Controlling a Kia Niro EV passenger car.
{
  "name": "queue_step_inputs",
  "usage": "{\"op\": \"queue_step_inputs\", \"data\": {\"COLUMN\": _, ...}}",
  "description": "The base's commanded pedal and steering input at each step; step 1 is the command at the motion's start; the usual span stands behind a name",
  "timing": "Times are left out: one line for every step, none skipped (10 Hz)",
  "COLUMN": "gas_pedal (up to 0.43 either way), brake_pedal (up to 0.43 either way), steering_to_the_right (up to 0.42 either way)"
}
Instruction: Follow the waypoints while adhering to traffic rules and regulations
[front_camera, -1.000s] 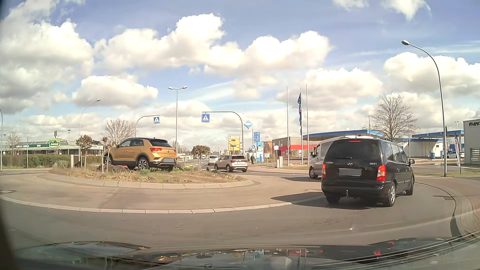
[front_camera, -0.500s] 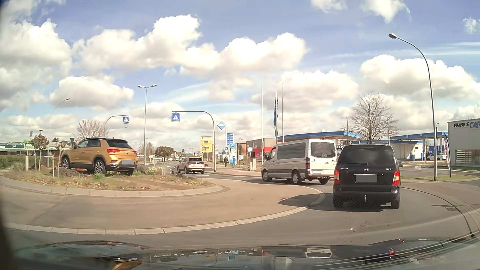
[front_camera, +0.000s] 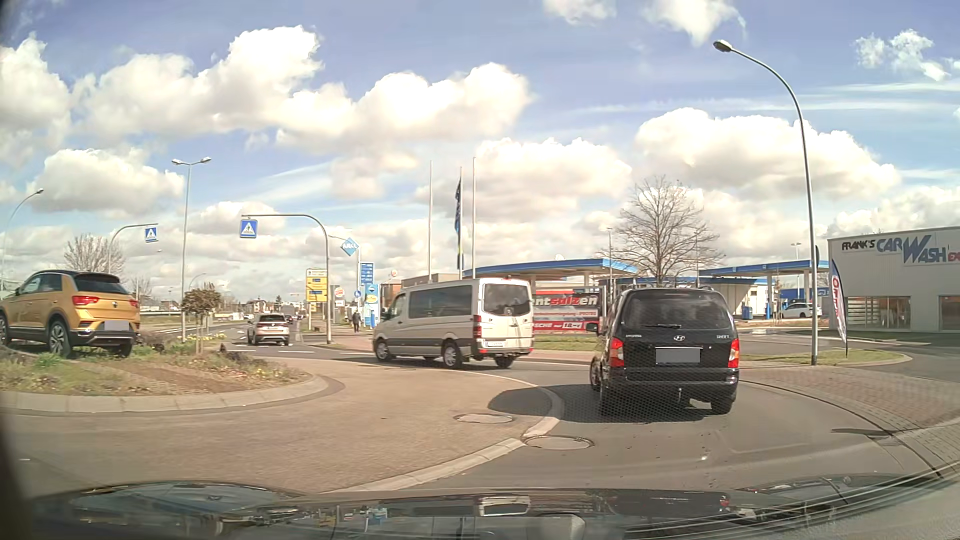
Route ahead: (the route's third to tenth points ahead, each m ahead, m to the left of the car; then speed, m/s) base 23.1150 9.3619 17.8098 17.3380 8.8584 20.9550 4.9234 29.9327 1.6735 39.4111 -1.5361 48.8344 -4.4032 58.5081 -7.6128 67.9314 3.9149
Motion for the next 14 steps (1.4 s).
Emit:
{"op": "queue_step_inputs", "data": {"gas_pedal": 0.079, "brake_pedal": 0.0, "steering_to_the_right": 0.39}}
{"op": "queue_step_inputs", "data": {"gas_pedal": 0.079, "brake_pedal": 0.0, "steering_to_the_right": 0.39}}
{"op": "queue_step_inputs", "data": {"gas_pedal": 0.059, "brake_pedal": 0.0, "steering_to_the_right": 0.389}}
{"op": "queue_step_inputs", "data": {"gas_pedal": 0.059, "brake_pedal": 0.0, "steering_to_the_right": 0.387}}
{"op": "queue_step_inputs", "data": {"gas_pedal": 0.047, "brake_pedal": 0.0, "steering_to_the_right": 0.374}}
{"op": "queue_step_inputs", "data": {"gas_pedal": 0.0, "brake_pedal": 0.0, "steering_to_the_right": 0.347}}
{"op": "queue_step_inputs", "data": {"gas_pedal": 0.0, "brake_pedal": 0.0, "steering_to_the_right": 0.301}}
{"op": "queue_step_inputs", "data": {"gas_pedal": 0.0, "brake_pedal": 0.0, "steering_to_the_right": 0.262}}
{"op": "queue_step_inputs", "data": {"gas_pedal": 0.0, "brake_pedal": 0.0, "steering_to_the_right": 0.212}}
{"op": "queue_step_inputs", "data": {"gas_pedal": 0.0, "brake_pedal": 0.0, "steering_to_the_right": 0.158}}
{"op": "queue_step_inputs", "data": {"gas_pedal": 0.0, "brake_pedal": 0.0, "steering_to_the_right": 0.101}}
{"op": "queue_step_inputs", "data": {"gas_pedal": 0.0, "brake_pedal": 0.0, "steering_to_the_right": 0.06}}
{"op": "queue_step_inputs", "data": {"gas_pedal": 0.008, "brake_pedal": 0.0, "steering_to_the_right": 0.001}}
{"op": "queue_step_inputs", "data": {"gas_pedal": 0.039, "brake_pedal": 0.0, "steering_to_the_right": -0.055}}
